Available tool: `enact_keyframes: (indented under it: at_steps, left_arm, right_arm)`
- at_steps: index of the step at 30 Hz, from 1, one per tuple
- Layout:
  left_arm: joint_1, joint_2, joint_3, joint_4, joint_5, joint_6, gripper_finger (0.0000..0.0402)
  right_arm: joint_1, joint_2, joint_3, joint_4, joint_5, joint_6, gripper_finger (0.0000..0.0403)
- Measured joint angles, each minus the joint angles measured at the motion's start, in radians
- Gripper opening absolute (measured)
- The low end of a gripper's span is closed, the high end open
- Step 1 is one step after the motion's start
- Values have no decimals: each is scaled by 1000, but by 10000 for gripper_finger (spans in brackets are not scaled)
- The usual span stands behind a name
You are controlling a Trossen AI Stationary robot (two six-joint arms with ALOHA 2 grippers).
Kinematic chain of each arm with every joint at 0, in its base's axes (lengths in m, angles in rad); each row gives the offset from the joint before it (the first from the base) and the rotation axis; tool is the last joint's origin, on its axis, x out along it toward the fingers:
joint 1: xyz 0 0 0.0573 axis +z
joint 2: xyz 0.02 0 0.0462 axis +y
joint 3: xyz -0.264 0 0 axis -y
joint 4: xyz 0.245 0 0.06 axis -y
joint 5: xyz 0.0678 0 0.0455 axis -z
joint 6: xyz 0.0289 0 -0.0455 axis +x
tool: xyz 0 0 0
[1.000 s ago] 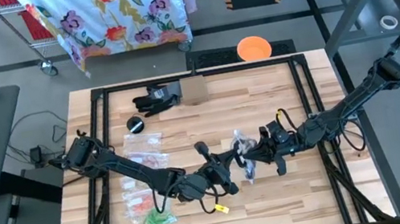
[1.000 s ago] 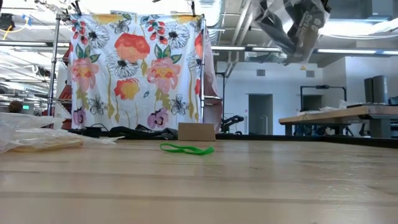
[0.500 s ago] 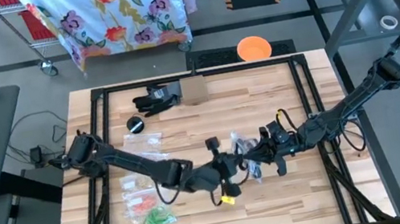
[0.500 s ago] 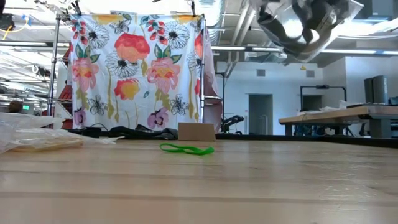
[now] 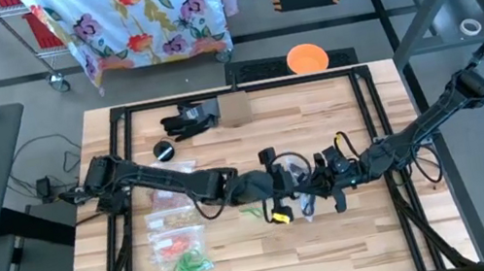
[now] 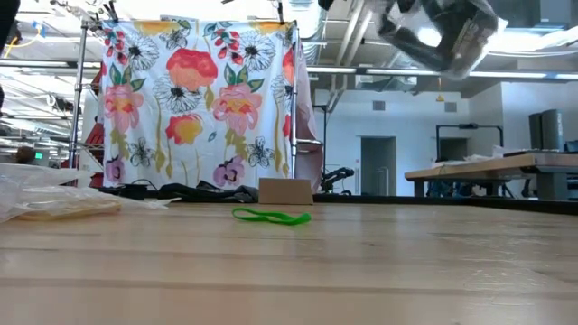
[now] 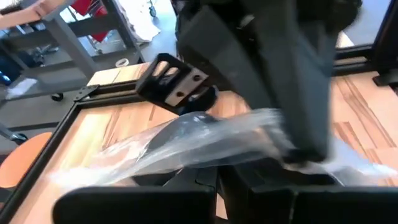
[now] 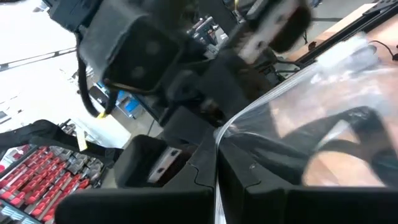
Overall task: Sort rubber bands
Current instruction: Put the black rubber band into the transparent zip bag, then close the transparent zip bag
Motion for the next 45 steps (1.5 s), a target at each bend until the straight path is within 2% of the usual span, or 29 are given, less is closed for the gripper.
enact_keyframes:
  at_steps: [6,12,14,16,20,22,29,35,45]
  left_arm:
    - [27,0,0,-8,21,-62,19]
    - [25,0,0,-21,130,-62,94]
    - [23,0,0,-26,132,-67,122]
    - [15,-4,0,-35,71,-49,148]
    - [-13,-27,-2,-55,-126,28,179]
    - [-28,-43,-2,-51,-185,52,185]
    - [-71,-87,-2,-53,-179,98,187]
    - [-89,-129,-2,-146,4,58,188]
    - [-130,-144,-1,-335,60,-22,188]
  right_arm:
    - [0,0,0,-5,-6,-1,0]
    - [0,0,0,-10,-8,-1,0]
    - [0,0,0,-16,-9,-1,0]
    - [0,0,0,-16,-9,-1,0]
    - [0,0,0,-17,-7,-1,0]
    - [0,0,0,-22,-6,-1,0]
    - [0,0,0,-23,-9,0,0]
    - [-1,0,0,-16,-7,0,0]
    - [8,0,0,-18,-3,0,0]
